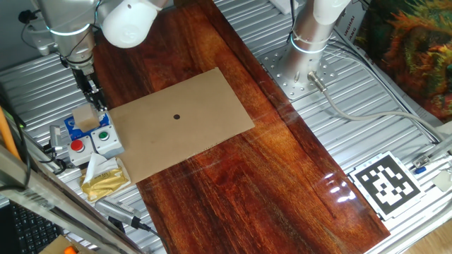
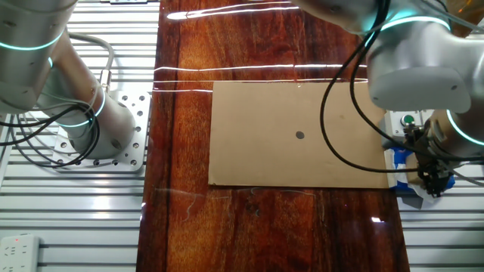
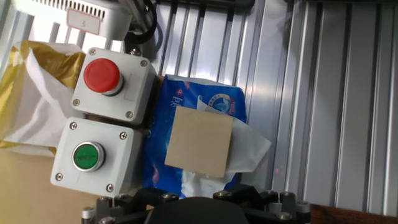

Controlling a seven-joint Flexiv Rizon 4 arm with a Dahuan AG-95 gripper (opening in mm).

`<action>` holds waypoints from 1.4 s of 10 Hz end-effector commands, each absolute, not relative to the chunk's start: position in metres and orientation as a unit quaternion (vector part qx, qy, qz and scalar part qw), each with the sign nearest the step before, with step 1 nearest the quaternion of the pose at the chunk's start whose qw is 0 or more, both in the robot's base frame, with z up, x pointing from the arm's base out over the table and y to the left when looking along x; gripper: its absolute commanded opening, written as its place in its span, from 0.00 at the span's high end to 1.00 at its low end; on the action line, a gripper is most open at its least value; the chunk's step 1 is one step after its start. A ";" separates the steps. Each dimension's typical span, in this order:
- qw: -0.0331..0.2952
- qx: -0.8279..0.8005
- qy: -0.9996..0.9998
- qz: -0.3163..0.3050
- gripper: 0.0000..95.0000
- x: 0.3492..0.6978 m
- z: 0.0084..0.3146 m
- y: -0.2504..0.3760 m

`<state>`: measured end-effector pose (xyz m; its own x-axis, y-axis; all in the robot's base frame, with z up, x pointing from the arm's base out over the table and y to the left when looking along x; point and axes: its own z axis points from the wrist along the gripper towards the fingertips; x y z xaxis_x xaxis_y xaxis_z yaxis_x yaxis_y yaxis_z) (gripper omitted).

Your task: Grab the block and place it at the designated location

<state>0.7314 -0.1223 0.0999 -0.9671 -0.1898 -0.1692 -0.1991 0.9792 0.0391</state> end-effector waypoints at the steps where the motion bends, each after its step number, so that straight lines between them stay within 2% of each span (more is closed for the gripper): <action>1: 0.082 -0.097 0.992 0.026 0.00 0.738 0.098 -0.123; 14: 0.083 -0.095 0.992 0.028 0.00 0.765 0.081 -0.124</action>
